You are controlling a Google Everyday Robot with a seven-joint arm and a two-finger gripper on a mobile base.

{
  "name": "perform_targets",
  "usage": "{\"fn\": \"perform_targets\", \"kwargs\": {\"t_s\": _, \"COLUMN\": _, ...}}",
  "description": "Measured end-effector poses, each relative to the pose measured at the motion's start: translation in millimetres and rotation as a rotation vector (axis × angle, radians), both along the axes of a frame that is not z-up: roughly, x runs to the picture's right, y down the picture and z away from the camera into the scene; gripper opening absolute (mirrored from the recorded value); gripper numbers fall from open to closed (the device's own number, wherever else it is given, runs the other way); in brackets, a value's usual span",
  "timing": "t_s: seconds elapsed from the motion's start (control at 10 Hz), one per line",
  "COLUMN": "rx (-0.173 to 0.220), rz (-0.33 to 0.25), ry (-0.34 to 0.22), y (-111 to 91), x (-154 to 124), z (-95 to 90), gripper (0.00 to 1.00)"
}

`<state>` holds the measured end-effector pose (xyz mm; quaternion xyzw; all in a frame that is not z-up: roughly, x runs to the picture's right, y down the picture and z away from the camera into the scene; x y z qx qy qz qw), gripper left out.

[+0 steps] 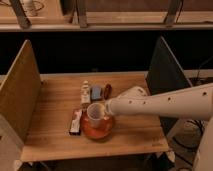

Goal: Place the ceramic cup in the ceramic bowl

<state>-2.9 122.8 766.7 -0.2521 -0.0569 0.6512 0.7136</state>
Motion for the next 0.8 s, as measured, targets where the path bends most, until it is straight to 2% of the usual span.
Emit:
{"fn": "perform_targets", "kwargs": {"t_s": 0.7, "rx": -0.043, "rz": -0.001, "ry": -0.012, "y": 2.1, "x": -4.0, "z": 7.4, "gripper": 0.75}}
{"fn": "perform_targets", "kwargs": {"t_s": 0.8, "rx": -0.046, "rz": 0.001, "ry": -0.014, "y": 2.0, "x": -4.0, "z": 8.3, "gripper": 0.80}}
